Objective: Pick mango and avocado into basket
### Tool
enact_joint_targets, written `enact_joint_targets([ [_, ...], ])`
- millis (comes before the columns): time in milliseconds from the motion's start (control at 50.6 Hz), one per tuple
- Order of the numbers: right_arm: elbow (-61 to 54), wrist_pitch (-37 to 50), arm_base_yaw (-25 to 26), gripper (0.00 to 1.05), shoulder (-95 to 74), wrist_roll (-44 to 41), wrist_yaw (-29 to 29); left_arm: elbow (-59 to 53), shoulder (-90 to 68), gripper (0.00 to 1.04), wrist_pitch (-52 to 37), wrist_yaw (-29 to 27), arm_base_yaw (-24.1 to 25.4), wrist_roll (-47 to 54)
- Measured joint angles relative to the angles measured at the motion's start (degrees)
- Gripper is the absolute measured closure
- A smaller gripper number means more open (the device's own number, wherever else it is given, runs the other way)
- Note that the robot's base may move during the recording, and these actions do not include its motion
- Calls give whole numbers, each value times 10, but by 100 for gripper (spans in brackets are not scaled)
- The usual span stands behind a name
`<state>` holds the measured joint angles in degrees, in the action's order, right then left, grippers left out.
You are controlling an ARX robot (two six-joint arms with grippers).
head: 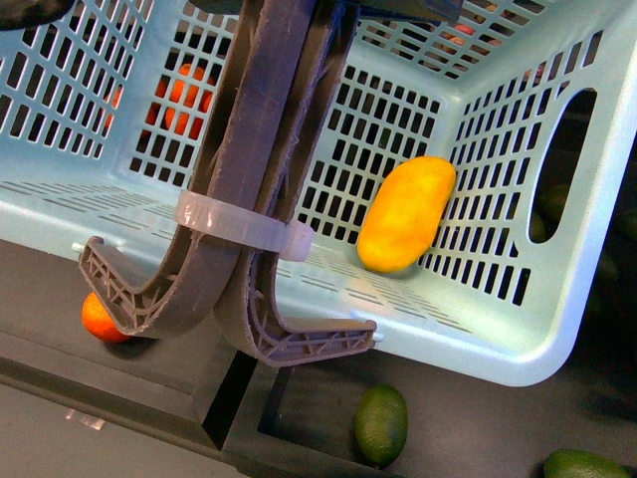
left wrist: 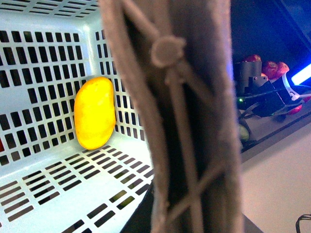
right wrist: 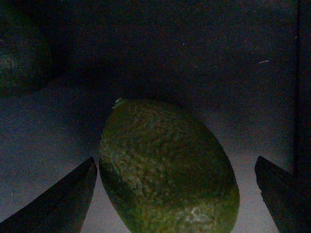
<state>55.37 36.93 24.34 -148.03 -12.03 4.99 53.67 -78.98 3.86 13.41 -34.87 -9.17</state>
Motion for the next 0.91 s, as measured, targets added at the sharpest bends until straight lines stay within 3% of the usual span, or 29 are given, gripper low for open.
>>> enact_joint_targets([
  [909,47,15,-2,8,-52,24,-4,0,0,99,0,0,0,0],
])
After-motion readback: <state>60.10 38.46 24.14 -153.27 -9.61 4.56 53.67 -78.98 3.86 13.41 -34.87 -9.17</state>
